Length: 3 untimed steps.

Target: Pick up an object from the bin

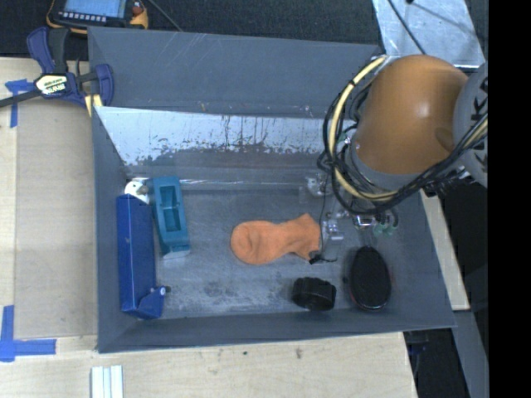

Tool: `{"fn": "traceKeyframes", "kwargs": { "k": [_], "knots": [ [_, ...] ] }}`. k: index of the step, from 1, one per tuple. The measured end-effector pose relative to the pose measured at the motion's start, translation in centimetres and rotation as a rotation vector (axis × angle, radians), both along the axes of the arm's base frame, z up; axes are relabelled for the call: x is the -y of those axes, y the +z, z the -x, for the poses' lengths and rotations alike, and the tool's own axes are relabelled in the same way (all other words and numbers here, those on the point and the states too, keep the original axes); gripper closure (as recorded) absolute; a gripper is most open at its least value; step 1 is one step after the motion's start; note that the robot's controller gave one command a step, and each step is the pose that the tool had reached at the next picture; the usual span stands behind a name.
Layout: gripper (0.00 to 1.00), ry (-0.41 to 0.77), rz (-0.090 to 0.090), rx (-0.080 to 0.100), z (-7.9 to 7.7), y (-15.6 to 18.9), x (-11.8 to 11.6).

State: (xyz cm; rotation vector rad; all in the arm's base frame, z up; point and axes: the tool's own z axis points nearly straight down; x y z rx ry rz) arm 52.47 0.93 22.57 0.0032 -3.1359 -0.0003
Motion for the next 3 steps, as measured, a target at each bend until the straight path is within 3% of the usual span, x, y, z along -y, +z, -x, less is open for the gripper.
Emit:
{"fn": "traceKeyframes", "kwargs": {
  "k": [1, 2, 3],
  "knots": [
    [0.00, 0.000, 0.000, 0.009, -0.2, 0.5, 0.0],
    [0.00, -0.028, 0.000, 0.017, -2.7, -3.1, -2.0],
    [0.00, -0.022, -0.002, 0.008, -1.2, -7.3, 0.3]
  ]
}}
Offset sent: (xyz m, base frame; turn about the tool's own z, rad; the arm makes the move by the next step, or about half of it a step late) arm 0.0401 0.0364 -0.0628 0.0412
